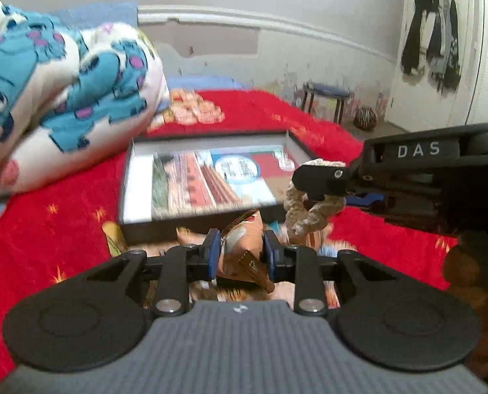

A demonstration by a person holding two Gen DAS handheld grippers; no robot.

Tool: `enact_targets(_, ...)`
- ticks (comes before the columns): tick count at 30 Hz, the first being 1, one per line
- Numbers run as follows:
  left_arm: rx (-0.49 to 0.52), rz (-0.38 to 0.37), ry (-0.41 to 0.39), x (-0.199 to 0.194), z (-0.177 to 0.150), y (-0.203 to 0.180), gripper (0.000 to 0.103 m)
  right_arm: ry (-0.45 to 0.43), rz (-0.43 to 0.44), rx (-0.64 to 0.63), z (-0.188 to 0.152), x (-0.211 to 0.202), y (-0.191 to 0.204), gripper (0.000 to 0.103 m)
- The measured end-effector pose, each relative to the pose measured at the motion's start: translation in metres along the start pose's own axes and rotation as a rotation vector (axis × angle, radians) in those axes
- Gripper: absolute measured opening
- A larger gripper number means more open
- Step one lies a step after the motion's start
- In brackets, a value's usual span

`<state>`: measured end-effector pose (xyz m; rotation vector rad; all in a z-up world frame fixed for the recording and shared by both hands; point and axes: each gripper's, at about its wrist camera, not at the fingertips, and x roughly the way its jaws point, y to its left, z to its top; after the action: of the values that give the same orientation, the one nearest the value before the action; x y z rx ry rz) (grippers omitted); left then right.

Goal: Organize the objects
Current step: 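Carry both held items up and over into the black box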

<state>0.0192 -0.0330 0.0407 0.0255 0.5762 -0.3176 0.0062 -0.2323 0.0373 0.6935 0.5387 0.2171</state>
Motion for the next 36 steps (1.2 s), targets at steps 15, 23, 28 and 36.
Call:
enact_targets(15,-0.1,0.117,-0.195,0.007,0.083,0.049,0.032,-0.076,0.097,-0.054,0.068,0.042,0.06,0.014)
enact_targets(23,-0.189,0.163,-0.155,0.053,0.084,0.08,0.032,0.0,-0.017,0.002,0.078,0.107,0.036,0.014)
enact_targets(28,-0.17,0.189,-0.086,0.089,0.07,0.086,0.032,0.037,-0.045,0.04,0.063,0.138,-0.004,0.014)
enact_targets(36,-0.141,0.18,0.013,0.124,0.053,0.088,0.032,0.079,-0.052,0.203,0.05,0.162,-0.071,0.014)
